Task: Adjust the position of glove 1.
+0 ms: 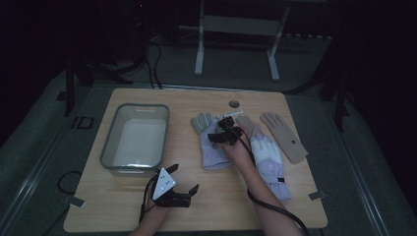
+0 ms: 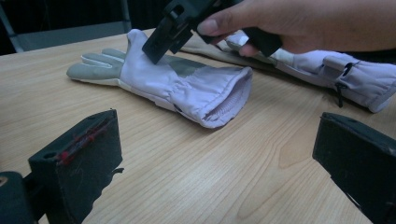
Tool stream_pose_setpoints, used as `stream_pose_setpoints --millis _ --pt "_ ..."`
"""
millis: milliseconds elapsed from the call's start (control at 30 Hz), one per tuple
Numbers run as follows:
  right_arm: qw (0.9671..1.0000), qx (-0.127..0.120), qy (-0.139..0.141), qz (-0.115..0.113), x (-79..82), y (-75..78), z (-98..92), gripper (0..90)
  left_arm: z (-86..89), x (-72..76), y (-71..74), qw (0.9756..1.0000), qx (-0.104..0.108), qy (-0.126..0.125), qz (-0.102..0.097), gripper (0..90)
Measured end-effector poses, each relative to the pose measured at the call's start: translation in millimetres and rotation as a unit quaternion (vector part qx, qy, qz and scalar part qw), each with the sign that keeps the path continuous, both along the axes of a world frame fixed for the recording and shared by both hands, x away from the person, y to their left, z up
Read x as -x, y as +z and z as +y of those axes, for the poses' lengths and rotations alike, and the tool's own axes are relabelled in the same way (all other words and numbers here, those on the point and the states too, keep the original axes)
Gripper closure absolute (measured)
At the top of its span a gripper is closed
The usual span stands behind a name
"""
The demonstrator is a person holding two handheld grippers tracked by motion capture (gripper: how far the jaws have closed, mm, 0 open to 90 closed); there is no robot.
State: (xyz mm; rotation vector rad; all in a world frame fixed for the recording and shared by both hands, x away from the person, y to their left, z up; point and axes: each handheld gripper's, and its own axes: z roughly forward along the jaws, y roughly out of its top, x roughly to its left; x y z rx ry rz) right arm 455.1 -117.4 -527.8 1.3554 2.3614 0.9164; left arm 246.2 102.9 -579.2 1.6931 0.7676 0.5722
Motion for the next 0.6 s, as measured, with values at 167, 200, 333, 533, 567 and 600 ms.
stream_pose_setpoints --millis 167,200,333,533,567,600 --pt "0.9999 0.012 0.002 0.007 -0.6 -9.8 1.3 37.2 0.0 0.0 0.0 1.0000 0.000 0.000 0.000 1.4" --pt "0.9999 0.013 0.003 0.008 0.0 -11.1 1.6 38.7 -0.1 0.1 0.0 1.0000 0.000 0.000 0.000 1.4" --pt "0.9999 0.013 0.005 0.008 2.1 -13.6 2.7 49.1 -0.3 0.2 0.0 1.0000 -0.001 0.000 -0.001 1.4" --pt "0.9998 0.000 0.003 0.017 5.4 -13.5 5.0 70.7 -0.1 0.1 0.0 1.0000 -0.001 0.000 0.000 1.4" --pt "0.9998 -0.001 0.002 0.019 5.9 -12.8 5.5 73.3 -0.1 0.1 0.0 1.0000 -0.001 0.000 0.000 1.4" --pt "0.9998 -0.003 0.001 0.020 6.2 -12.3 5.8 75.1 0.0 0.0 0.0 1.0000 0.000 0.000 0.000 1.4"
